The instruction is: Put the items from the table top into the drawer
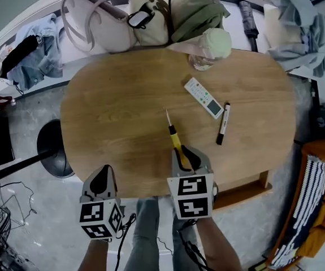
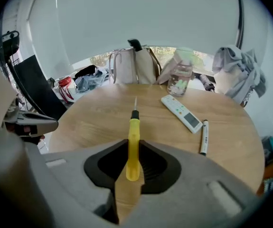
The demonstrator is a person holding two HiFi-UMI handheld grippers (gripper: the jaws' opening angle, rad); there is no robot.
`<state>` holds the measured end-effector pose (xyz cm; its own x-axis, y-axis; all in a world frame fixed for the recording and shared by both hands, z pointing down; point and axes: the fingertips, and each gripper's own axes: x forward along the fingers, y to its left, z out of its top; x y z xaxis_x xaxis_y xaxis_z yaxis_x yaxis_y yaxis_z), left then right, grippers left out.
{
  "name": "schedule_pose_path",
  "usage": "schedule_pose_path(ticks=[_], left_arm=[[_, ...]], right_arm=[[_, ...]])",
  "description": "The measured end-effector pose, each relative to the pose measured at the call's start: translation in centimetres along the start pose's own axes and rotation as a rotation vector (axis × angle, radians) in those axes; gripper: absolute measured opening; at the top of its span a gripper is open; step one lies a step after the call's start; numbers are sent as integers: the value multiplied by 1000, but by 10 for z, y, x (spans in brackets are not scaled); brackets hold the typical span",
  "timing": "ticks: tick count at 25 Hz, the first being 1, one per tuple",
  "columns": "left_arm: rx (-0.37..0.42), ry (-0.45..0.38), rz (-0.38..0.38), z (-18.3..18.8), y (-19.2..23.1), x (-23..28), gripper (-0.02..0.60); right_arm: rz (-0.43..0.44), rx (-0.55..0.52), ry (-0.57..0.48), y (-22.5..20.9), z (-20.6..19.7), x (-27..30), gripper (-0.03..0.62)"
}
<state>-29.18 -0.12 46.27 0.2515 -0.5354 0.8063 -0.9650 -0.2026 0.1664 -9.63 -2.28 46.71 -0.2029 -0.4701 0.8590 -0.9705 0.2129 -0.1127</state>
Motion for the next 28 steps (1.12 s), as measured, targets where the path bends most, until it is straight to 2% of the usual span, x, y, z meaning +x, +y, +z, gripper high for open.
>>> schedule_pose_path(ticks=[18, 28], left_arm=[[152, 23, -129, -16, -122, 17, -8], [278, 48, -223, -20, -195, 24, -8]], right_arm=[[-137, 189, -16, -107, -81, -68, 77], [-219, 347, -40, -156, -124, -106, 77]])
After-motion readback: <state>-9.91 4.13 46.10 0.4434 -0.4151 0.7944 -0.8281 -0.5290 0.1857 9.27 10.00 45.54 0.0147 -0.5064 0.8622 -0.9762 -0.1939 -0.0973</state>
